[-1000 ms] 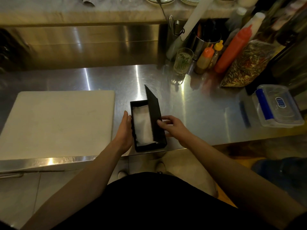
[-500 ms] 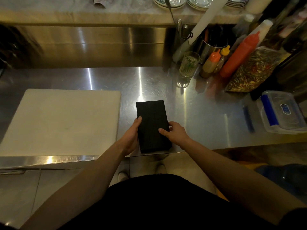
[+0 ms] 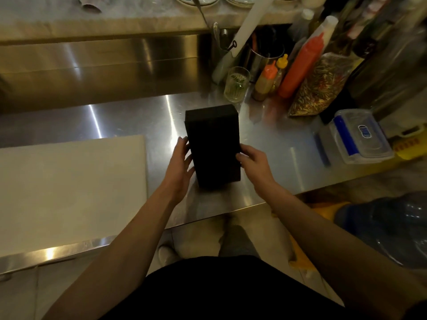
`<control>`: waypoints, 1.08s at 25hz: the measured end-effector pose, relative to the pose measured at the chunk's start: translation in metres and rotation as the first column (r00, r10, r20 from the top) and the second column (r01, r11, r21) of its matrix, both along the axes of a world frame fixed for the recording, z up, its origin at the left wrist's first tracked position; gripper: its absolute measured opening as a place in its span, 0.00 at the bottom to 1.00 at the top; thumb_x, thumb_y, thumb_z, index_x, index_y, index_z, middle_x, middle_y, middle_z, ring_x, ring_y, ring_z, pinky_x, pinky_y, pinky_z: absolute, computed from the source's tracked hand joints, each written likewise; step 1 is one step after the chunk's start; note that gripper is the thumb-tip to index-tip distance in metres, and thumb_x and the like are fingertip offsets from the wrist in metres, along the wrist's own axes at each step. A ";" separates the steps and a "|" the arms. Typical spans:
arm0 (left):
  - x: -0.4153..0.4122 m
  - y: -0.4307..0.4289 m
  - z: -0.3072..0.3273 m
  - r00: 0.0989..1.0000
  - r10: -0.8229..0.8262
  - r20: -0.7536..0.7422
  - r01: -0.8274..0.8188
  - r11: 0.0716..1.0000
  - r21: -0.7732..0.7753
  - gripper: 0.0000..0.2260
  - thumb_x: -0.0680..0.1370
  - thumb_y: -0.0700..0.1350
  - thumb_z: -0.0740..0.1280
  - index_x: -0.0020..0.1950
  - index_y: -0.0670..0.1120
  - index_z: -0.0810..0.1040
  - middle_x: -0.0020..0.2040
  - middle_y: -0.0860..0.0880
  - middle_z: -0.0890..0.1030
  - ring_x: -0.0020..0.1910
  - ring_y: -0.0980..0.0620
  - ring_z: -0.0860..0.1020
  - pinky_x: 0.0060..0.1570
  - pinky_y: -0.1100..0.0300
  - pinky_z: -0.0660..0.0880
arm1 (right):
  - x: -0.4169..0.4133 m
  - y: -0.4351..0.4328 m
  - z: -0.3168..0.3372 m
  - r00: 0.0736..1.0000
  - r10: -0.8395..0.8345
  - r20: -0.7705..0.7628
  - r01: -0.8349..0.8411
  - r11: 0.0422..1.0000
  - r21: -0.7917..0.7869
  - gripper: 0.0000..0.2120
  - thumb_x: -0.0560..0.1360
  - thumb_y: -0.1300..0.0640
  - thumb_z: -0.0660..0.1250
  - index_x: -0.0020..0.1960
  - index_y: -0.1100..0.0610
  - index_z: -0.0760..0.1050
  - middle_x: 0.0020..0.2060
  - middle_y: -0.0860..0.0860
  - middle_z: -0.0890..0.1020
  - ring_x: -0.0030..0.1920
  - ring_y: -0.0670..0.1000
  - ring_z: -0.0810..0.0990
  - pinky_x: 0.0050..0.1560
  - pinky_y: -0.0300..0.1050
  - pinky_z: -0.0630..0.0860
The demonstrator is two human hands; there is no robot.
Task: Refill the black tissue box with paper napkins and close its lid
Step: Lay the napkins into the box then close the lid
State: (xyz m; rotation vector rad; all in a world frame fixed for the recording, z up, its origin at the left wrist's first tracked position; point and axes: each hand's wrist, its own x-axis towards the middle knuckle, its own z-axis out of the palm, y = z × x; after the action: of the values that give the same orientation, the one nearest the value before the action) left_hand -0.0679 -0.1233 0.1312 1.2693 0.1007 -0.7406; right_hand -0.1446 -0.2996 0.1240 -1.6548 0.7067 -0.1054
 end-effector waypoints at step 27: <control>-0.002 -0.150 -0.059 0.977 -0.102 0.189 -0.022 0.827 0.561 0.25 0.78 0.39 0.68 0.74 0.45 0.66 0.73 0.46 0.68 0.71 0.46 0.69 0.68 0.52 0.68 | 0.016 -0.157 -0.053 0.970 0.215 -0.116 -0.219 0.976 -0.021 0.23 0.76 0.60 0.69 0.69 0.55 0.69 0.65 0.51 0.74 0.65 0.48 0.72 0.64 0.43 0.71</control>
State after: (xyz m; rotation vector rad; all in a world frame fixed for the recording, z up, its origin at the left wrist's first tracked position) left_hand -0.0701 -0.2732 0.0723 1.9173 0.1232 -0.6239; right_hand -0.1288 -0.4567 0.0714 -1.7701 0.6069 0.1352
